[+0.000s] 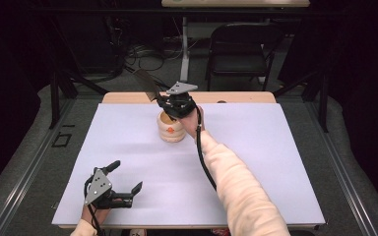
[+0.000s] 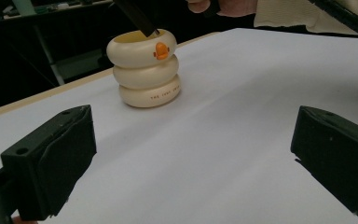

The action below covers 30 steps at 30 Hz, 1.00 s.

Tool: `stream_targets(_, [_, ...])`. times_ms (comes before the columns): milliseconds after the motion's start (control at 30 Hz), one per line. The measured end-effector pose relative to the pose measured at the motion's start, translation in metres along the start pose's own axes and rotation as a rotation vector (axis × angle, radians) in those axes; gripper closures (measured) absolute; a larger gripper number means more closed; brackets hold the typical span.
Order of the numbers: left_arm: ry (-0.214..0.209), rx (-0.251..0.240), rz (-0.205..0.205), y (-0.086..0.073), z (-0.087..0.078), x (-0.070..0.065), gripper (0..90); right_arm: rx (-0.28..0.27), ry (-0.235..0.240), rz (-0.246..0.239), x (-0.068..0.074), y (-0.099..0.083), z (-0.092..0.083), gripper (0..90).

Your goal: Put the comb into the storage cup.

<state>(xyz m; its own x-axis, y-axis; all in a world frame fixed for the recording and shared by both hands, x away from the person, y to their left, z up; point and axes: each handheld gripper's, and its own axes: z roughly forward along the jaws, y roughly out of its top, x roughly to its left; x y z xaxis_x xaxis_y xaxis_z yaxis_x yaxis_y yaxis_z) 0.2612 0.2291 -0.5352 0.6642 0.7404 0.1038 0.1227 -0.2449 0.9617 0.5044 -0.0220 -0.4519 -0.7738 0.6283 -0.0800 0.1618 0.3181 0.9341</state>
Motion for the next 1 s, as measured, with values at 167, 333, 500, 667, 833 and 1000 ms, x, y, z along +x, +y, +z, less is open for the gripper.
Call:
stream_targets(167, [0.000, 0.000, -0.001, 0.000, 0.000, 0.000, 0.1, 0.008, 0.000, 0.001, 0.000, -0.003, 0.001, 72.2])
stream_targets(333, [0.000, 0.000, 0.001, 0.000, 0.000, 0.000, 0.1, 0.018, 0.000, -0.001, 0.000, -0.005, 0.003, 72.2])
stream_targets(500, [0.001, -0.001, 0.003, 0.000, 0.000, 0.000, 0.1, 0.023, 0.001, -0.002, 0.000, -0.007, 0.004, 72.1])
stream_targets(667, [0.001, -0.003, 0.000, 0.000, 0.000, 0.000, 0.1, 0.030, 0.002, -0.005, 0.000, -0.010, 0.005, 72.1])
stream_targets(833, [0.000, -0.001, 0.002, 0.000, 0.000, 0.000, 0.1, 0.038, 0.005, -0.005, 0.000, -0.011, 0.006, 72.1])
stream_targets(1000, [0.001, -0.003, 0.000, 0.000, 0.000, 0.000, 0.1, 0.046, 0.009, -0.007, 0.000, -0.012, 0.007, 72.1])
